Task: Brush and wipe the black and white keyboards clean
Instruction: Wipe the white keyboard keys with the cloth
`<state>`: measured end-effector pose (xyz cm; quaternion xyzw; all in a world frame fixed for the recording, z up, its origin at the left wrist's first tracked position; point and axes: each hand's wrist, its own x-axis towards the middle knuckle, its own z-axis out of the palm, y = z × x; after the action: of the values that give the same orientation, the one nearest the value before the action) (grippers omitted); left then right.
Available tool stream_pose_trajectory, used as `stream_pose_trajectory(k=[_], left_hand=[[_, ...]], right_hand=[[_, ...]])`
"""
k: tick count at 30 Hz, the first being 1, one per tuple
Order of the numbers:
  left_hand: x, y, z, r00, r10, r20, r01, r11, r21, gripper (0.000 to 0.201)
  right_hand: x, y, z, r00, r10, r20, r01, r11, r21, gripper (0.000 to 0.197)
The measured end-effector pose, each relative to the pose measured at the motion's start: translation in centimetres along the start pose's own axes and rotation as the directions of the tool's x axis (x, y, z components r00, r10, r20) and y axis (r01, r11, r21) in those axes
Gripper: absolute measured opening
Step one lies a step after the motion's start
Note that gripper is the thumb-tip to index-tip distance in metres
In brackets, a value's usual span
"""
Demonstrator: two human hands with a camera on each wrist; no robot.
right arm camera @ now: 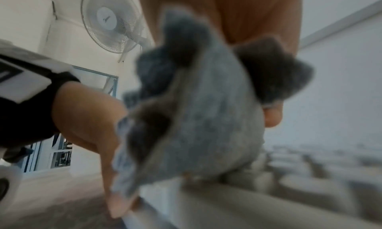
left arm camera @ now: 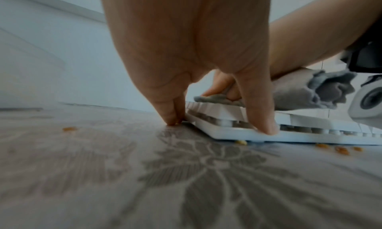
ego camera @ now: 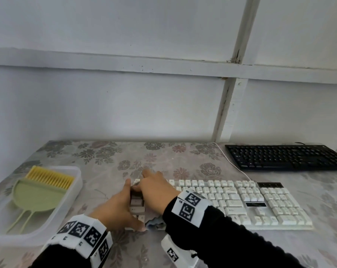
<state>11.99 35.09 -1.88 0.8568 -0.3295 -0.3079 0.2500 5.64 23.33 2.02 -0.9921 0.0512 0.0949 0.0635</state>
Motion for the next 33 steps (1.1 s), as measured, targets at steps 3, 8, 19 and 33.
stream_pose_trajectory(k=[3,8,19,33], left_hand=[[-0.2,0.3,0.0,1.000,-0.001,-0.001,0.001,1.000,0.014,0.135],[-0.7,1.0,-0.2,1.000,-0.022,0.012,0.021,0.998,0.052,0.131],[-0.1,0.2,-0.2,1.000,0.001,0.017,-0.001,1.000,0.017,0.137],[-0.7,1.0,-0.2,1.000,-0.008,0.027,0.006,0.997,0.083,0.129]], right_hand=[[-1.1,1.8,0.4,0.998,0.056,-0.022,-0.051,0.984,0.169,0.023],[-2.8,6.2,0.8,0.985,0.166,-0.039,-0.155,0.966,0.208,0.028],[0.2,0.1,0.3,1.000,-0.005,-0.008,0.006,1.000,0.027,0.032],[-2.6,6.6,0.5,0.971,0.168,-0.172,-0.154,0.984,0.093,0.020]])
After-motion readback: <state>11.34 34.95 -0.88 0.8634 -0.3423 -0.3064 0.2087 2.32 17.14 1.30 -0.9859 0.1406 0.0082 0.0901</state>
